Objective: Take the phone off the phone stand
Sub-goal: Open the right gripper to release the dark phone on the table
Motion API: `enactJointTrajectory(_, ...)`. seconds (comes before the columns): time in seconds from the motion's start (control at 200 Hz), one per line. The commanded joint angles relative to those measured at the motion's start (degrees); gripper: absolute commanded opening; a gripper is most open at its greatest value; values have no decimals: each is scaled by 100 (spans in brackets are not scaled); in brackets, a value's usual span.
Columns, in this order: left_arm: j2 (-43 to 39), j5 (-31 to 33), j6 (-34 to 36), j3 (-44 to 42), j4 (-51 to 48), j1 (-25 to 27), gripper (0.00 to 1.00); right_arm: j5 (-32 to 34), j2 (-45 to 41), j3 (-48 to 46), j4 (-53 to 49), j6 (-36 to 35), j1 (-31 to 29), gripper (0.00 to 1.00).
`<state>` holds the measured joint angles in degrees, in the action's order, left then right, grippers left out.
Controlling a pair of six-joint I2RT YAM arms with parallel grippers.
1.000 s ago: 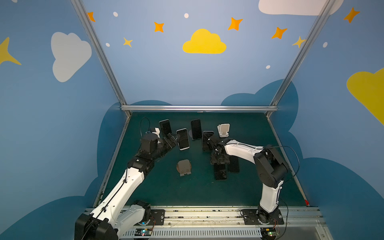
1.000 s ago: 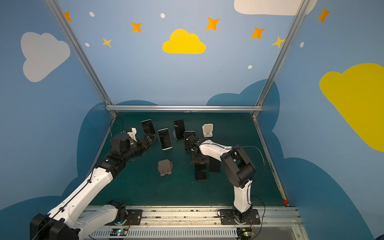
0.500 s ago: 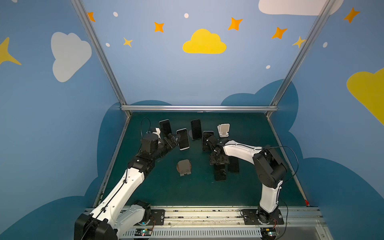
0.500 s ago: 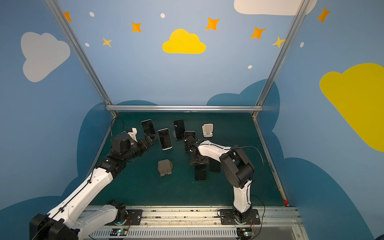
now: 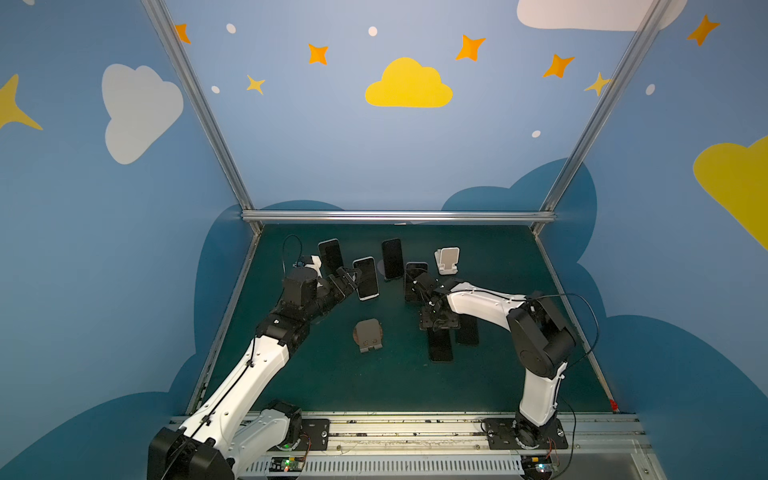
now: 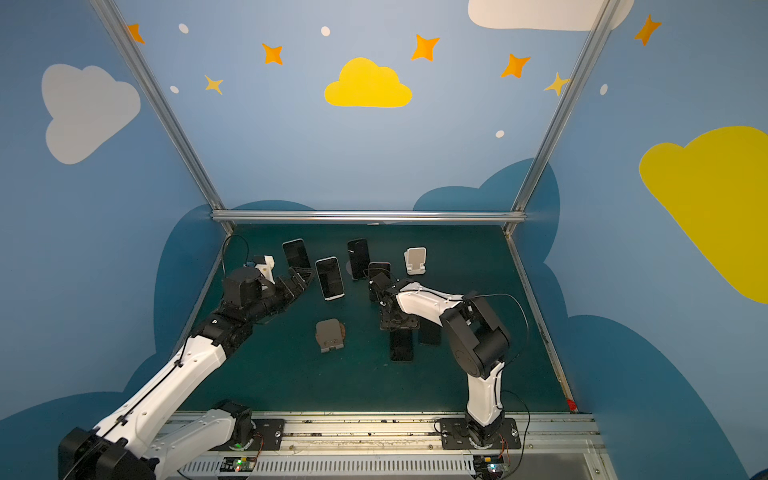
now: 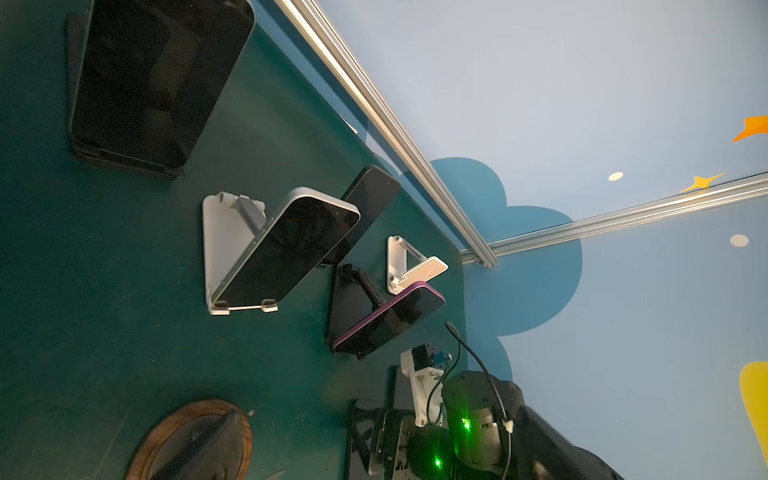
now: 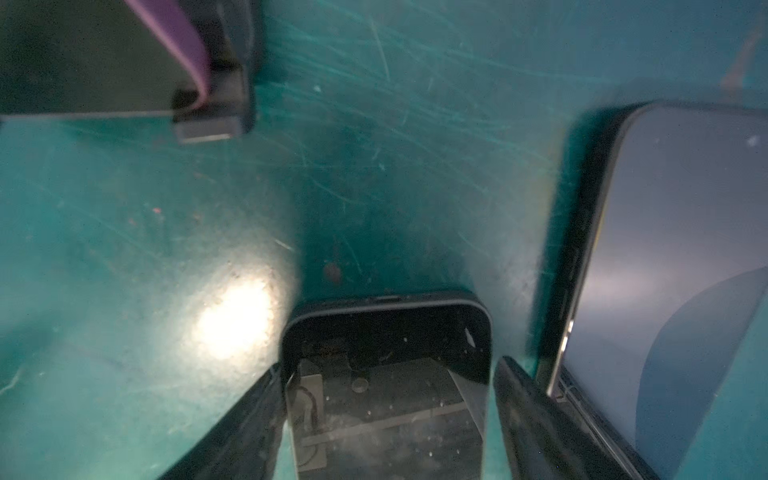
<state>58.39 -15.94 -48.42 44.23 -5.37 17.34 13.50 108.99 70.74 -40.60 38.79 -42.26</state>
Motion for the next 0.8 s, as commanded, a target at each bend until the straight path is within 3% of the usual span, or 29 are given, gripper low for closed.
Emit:
enactJointTrajectory(0.0,-71,68,114,-11,18,23,100,12,522,-438,158,68,6,78)
enactJointTrajectory(0.2,-77,68,123,-13,16,32,100,172,370,-449,92,-116,57,76)
enactJointTrajectory(0.395,-87,87,139,-3,15,42,100,-288,43,-746,435,-407,273,70)
enactJointTrajectory(0.796,-100,66,118,-11,26,50,100,-333,-17,-808,455,-785,535,69)
